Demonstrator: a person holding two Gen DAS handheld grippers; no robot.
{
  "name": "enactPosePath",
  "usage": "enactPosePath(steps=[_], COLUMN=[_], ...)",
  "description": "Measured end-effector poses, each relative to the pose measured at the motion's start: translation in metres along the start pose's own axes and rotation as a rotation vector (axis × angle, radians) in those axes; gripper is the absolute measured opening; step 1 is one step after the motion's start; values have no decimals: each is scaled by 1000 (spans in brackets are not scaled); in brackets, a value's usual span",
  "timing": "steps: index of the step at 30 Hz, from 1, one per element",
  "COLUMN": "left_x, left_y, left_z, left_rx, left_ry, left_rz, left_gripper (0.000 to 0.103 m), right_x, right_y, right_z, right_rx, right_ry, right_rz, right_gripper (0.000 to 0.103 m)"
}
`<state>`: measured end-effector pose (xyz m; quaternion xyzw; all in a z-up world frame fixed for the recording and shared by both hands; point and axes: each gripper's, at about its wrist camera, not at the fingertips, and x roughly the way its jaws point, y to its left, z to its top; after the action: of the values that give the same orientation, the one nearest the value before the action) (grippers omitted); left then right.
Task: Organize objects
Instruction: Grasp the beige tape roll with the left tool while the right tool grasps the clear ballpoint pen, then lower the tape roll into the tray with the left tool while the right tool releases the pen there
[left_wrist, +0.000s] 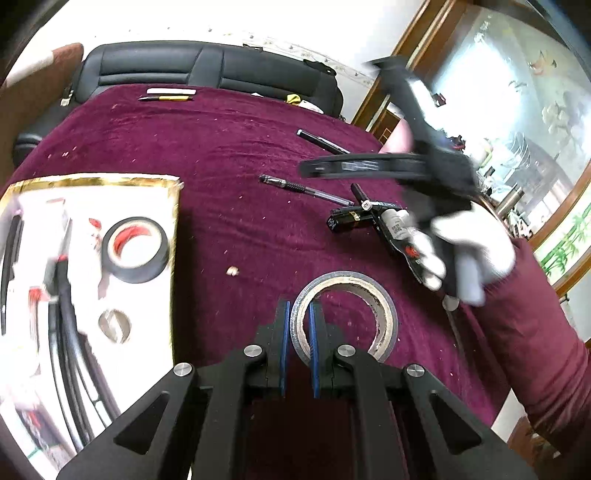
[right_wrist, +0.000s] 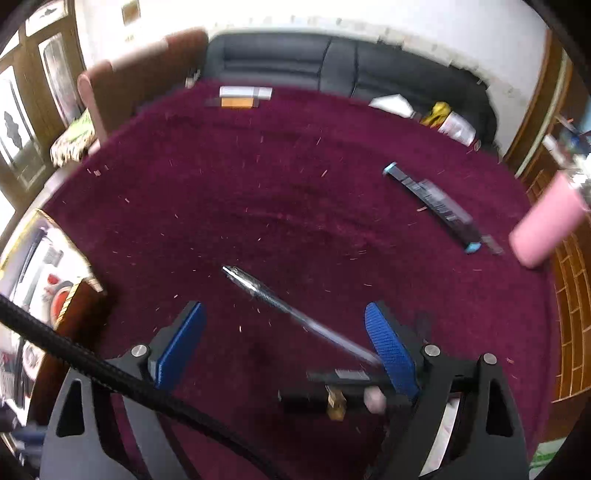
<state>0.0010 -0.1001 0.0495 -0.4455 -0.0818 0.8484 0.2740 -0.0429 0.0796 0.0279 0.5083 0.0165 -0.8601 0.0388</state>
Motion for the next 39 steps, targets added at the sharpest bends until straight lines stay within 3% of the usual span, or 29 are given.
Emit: enactPosePath(steps=[2, 3, 4, 6, 7, 8, 9, 14, 17, 20, 26, 31, 36, 39], left_x=[-4, -7, -9, -12, -13, -12, -11, -10, -4, 7, -17, -55, -99, -123], left_y=[6, 9, 12, 17, 18, 19, 17, 1, -3, -3, -8, 2, 31, 57], left_z=[-3, -4, -4, -4, -3, -2, -2, 0, -5, -13, -25, -35, -39, -40], left_rx=[-34, -53, -66, -95, -108, -118, -123, -89, -68, -97, -106, -82, -105, -123], left_ry=[-12, -21, -31, -48, -49, -48, -44, -83, -77, -73, -125, -164, -213, -227], left_rz=[-17, -21, -12, 1, -3, 0, 14, 23, 9, -16, -126, -72, 23, 128], left_gripper=[7, 7, 7, 7, 7, 7, 7, 7, 7, 7, 7, 7, 7, 7], right_x=[15, 24, 23, 19, 17, 14, 13, 11, 6, 6, 5, -11, -39, -50], right_y=[-2, -5, -11, -19, -22, -24, -26, -9, 2, -1, -27, -41, -16, 7], right_z=[0, -3, -4, -6, -6, -6, -8, -17, -25, -26, -36, -68, -81, -79], right_rx=[-1, 10, 48, 71, 82, 97, 114, 128, 127, 165, 365, 499, 473, 440], right_ry=[41, 81, 70, 83, 94, 111, 131, 152, 83, 35, 26, 0, -27, -25], right_rz=[-38, -49, -14, -38, -25, 1, 28, 111, 57, 73, 234, 449, 569, 629], right_gripper=[81, 67, 68, 40, 34, 19, 14, 7, 8, 9, 7, 7, 7, 7])
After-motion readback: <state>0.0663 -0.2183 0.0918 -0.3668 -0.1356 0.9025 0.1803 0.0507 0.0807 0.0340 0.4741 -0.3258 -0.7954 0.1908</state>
